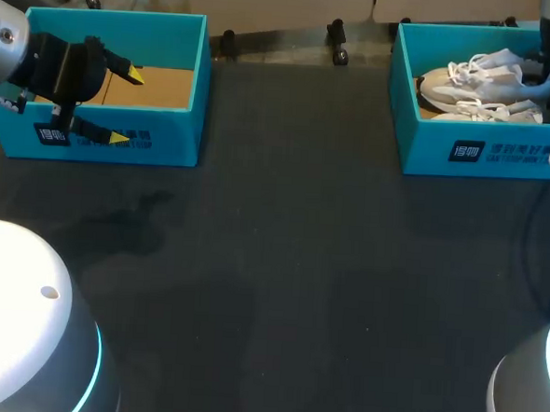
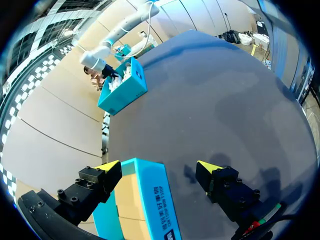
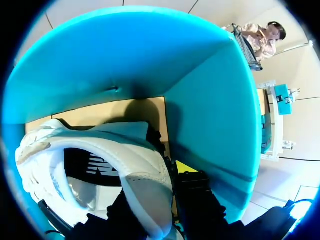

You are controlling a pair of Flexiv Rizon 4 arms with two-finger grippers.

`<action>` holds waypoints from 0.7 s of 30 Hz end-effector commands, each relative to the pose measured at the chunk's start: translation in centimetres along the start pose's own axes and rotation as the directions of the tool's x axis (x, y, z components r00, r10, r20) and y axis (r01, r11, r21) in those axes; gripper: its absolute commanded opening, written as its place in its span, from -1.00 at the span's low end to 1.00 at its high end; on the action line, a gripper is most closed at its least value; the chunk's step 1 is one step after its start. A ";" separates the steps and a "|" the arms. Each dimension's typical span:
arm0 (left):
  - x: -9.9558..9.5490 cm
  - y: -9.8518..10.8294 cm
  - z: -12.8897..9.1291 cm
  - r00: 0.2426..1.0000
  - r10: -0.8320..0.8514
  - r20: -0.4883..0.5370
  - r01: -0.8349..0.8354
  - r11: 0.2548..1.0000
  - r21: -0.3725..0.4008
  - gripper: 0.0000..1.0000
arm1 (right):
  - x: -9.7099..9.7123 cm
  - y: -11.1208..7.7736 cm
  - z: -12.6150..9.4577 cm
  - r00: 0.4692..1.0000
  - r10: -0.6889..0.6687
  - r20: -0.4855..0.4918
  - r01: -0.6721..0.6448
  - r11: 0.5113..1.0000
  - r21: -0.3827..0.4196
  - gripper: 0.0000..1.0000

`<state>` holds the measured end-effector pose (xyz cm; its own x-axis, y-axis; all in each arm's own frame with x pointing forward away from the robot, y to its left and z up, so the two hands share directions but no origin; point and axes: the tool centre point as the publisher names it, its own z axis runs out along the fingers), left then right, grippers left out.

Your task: Take the shoe out of the shoebox, open the shoe tongue, remove and reinsert the insole, then place the shoe into the shoebox

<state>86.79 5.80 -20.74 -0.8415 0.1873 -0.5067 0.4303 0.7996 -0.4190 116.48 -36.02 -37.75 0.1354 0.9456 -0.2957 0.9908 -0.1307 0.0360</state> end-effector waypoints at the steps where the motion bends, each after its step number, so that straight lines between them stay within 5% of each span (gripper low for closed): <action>1: 0.1 -0.1 -0.1 1.000 0.000 0.000 0.000 1.000 -0.003 1.00 | 0.6 0.5 0.0 1.000 -0.004 0.001 0.004 1.000 0.004 -1.00; 2: 0.1 -0.1 -0.1 1.000 0.000 0.000 0.000 1.000 -0.003 1.00 | 0.6 0.5 0.0 1.000 -0.006 0.003 0.006 1.000 0.004 -0.44; 4: 0.1 -0.1 -0.1 1.000 0.000 0.000 0.000 1.000 -0.003 1.00 | 0.5 0.4 -0.4 1.000 -0.005 0.008 0.005 1.000 0.002 0.19; 5: 0.1 -0.1 -0.1 1.000 0.000 0.000 0.000 1.000 -0.003 1.00 | 0.4 0.3 -0.5 1.000 -0.002 0.010 0.002 1.000 0.001 0.76; 6: 0.1 -0.1 -0.1 1.000 0.000 0.000 0.000 1.000 -0.003 1.00 | 0.2 0.2 -0.7 1.000 0.001 0.012 -0.001 1.000 -0.002 1.00; 21: 0.1 -0.1 -0.1 1.000 0.000 0.000 0.000 1.000 -0.003 1.00 | 0.2 -1.5 -4.8 1.000 0.021 0.016 -0.020 0.999 -0.048 1.00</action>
<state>86.79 5.80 -20.74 -0.8415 0.1873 -0.5067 0.4302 0.7996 -0.4190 116.87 -34.26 -34.55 0.1556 0.9370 -0.3129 0.9878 -0.1449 0.0571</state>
